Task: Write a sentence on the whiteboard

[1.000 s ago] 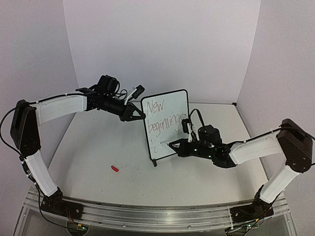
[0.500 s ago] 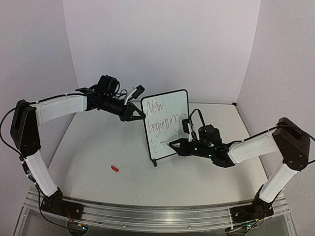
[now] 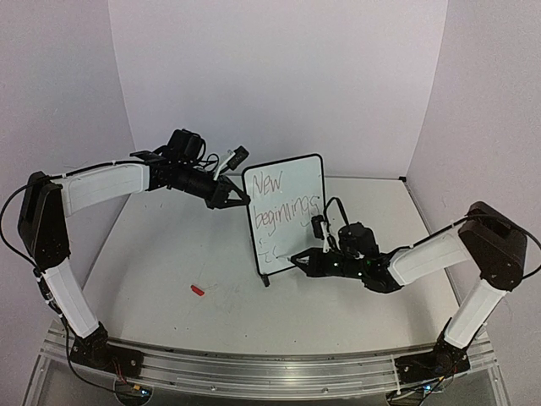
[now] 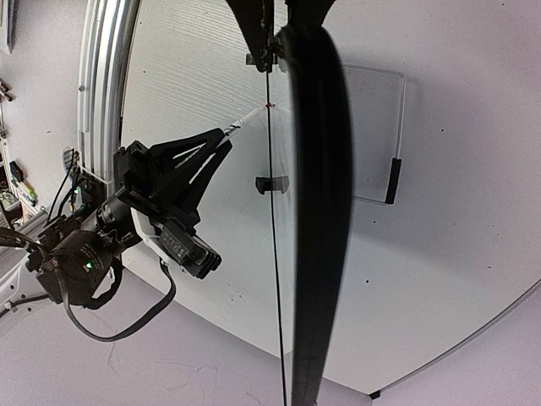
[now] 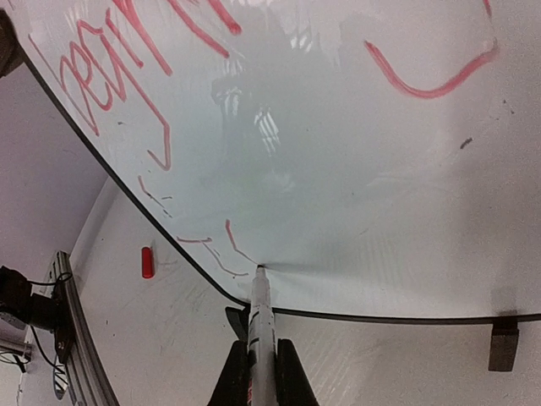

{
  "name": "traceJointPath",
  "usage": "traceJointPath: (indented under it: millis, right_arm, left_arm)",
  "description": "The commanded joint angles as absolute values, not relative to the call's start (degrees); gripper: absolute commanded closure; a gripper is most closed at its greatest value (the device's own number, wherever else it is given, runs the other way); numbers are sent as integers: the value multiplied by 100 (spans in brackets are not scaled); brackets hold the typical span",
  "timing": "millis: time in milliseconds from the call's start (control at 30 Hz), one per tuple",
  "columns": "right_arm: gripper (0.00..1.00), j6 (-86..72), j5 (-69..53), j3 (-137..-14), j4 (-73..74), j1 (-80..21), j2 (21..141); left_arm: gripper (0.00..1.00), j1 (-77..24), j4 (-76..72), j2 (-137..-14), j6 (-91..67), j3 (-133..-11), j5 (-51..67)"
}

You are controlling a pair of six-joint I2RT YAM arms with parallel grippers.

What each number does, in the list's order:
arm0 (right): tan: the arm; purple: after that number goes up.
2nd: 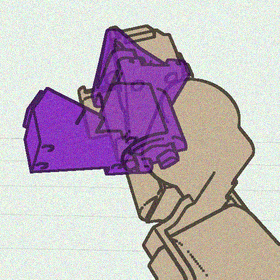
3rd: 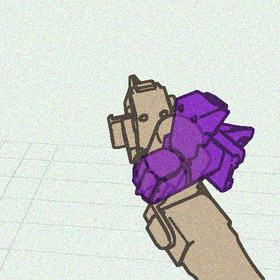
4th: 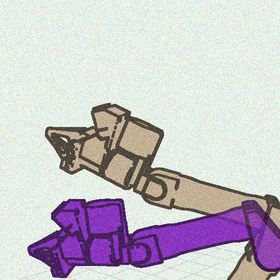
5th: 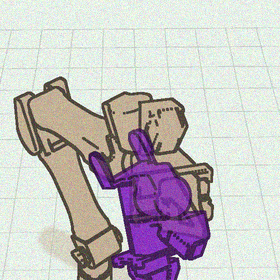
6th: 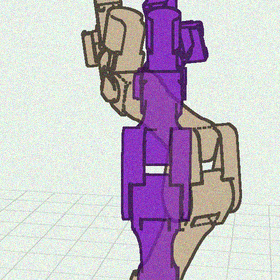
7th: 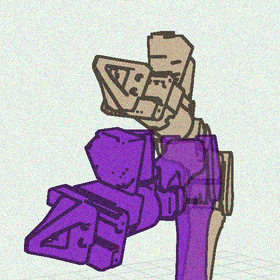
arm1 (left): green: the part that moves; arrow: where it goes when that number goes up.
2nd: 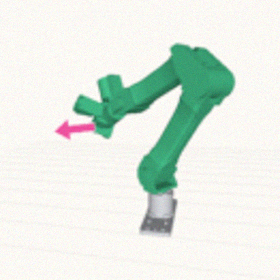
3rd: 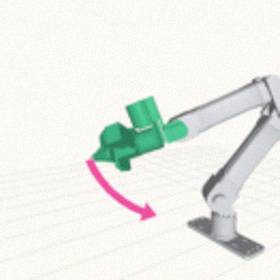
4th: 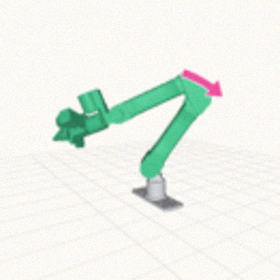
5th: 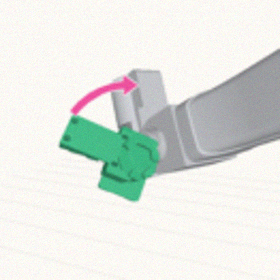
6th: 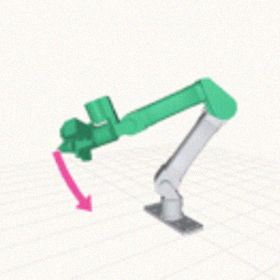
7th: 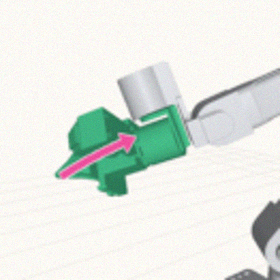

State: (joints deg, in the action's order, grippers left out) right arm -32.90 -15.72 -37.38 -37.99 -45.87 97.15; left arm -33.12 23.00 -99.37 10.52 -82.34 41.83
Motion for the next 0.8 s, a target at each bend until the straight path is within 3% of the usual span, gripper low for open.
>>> traceJointPath:
  millis: [0, 767]
  right_arm:
    - [100, -3276, -1242, -3697, -3834, -4551, 9417]
    - [100, -3048, -1461, -4251, -3595, -4548, 9533]
  left_arm:
    - [100, -3479, 2978, -10056, 1271, -8191, 3999]
    - [100, -3481, 2984, -10042, 1272, -8191, 3990]
